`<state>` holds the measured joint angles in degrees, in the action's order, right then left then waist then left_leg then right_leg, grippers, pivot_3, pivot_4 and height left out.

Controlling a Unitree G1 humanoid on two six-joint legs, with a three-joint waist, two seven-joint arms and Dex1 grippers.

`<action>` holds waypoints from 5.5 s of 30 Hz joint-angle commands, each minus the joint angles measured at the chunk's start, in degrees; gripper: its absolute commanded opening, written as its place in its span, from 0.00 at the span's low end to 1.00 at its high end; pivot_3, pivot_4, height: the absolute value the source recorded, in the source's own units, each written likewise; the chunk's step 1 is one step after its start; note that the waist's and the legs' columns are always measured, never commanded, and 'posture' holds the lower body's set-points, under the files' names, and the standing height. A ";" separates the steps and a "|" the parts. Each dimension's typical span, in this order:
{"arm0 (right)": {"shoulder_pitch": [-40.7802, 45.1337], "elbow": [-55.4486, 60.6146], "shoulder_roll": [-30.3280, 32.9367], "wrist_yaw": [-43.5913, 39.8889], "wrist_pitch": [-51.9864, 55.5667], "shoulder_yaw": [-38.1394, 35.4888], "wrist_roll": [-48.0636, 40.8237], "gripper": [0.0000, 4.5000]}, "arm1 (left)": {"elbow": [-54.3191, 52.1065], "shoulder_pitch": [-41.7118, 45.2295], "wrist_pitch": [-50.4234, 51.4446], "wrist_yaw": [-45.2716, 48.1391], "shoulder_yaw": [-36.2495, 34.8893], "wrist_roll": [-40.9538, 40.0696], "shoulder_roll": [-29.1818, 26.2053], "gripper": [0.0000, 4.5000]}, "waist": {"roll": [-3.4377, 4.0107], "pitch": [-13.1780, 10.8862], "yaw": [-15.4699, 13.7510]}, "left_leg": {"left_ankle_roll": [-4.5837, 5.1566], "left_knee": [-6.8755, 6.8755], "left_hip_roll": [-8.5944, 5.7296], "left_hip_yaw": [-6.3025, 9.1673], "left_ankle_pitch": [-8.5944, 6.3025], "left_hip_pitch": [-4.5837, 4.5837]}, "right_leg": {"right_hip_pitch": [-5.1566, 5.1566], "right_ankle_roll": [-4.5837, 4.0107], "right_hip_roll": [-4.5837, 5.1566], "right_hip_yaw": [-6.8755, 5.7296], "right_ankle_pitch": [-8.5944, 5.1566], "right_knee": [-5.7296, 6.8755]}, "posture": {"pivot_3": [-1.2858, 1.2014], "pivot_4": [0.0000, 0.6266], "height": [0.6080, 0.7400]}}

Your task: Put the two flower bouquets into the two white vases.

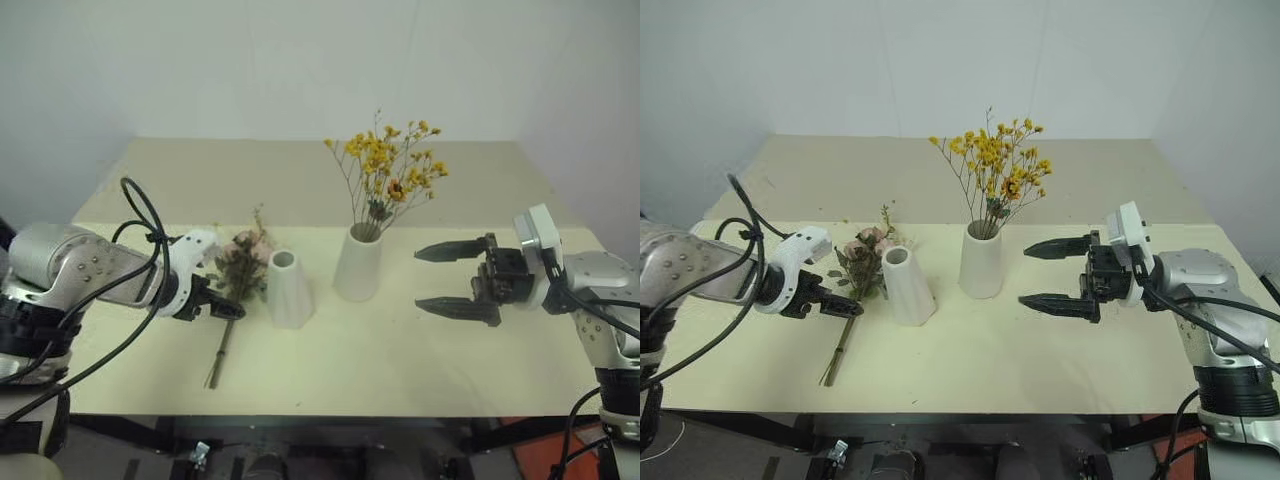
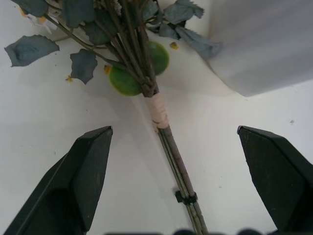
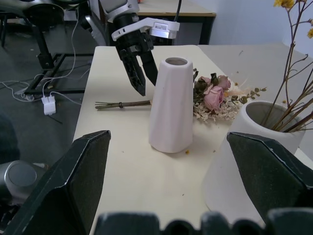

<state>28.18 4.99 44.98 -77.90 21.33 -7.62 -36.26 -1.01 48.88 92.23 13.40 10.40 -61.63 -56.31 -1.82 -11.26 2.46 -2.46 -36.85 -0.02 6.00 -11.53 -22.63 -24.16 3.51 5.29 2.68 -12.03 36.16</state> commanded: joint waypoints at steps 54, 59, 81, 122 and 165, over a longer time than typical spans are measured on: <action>-2.17 3.29 0.96 3.16 -0.60 -4.47 -2.74 1.00 | 4.06 7.08 -45.37 16.99 -27.17 19.55 22.23 0.02 | -0.01 0.00 -0.08 | -0.02 -0.03 -0.03 0.00 0.02 -0.06 | 0.02 -0.48 0.04 -0.02 0.31 -0.06 | 0.52 0.24 1.00; -1.11 2.46 1.65 2.45 -0.33 -4.24 -2.47 1.00 | -0.88 3.43 -46.73 24.07 -28.22 14.45 24.29 0.02 | -0.01 0.00 0.14 | -0.02 -0.03 -0.03 0.00 0.01 -0.09 | 0.00 -0.47 0.04 -0.01 0.32 -0.08 | 0.52 0.24 1.00; -2.06 3.97 1.43 3.16 -0.31 -4.37 -2.71 1.00 | -3.80 0.35 -47.88 36.37 -27.03 11.28 22.83 0.02 | -0.01 0.00 0.10 | -0.01 -0.06 -0.02 0.00 0.01 -0.04 | 0.03 -0.47 0.01 -0.01 0.32 -0.07 | 0.52 0.24 1.00; -2.52 4.17 0.99 3.68 -0.31 -4.16 -3.21 1.00 | -3.96 -1.20 -50.01 37.57 -26.69 11.48 20.70 0.02 | 0.00 0.00 0.06 | -0.01 -0.06 -0.01 0.00 0.01 -0.03 | 0.04 -0.03 0.01 -0.01 0.06 -0.07 | 0.52 0.24 1.00; -2.95 4.77 0.67 3.68 0.47 -3.60 -3.86 1.00 | -7.81 -4.52 -48.37 36.44 -27.82 8.25 18.63 0.02 | 0.00 0.00 0.02 | -0.01 -0.05 -0.01 0.00 0.01 -0.03 | 0.04 -0.03 0.01 -0.01 0.05 -0.07 | 0.52 0.24 1.00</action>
<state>24.82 8.16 45.45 -74.28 21.63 -10.04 -38.64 -6.82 44.22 44.09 49.93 -16.29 -52.12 -36.81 -1.83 -11.26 2.48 -2.47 -36.91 -0.03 6.00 -11.52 -22.67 -24.12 3.48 5.30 2.67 -11.98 36.09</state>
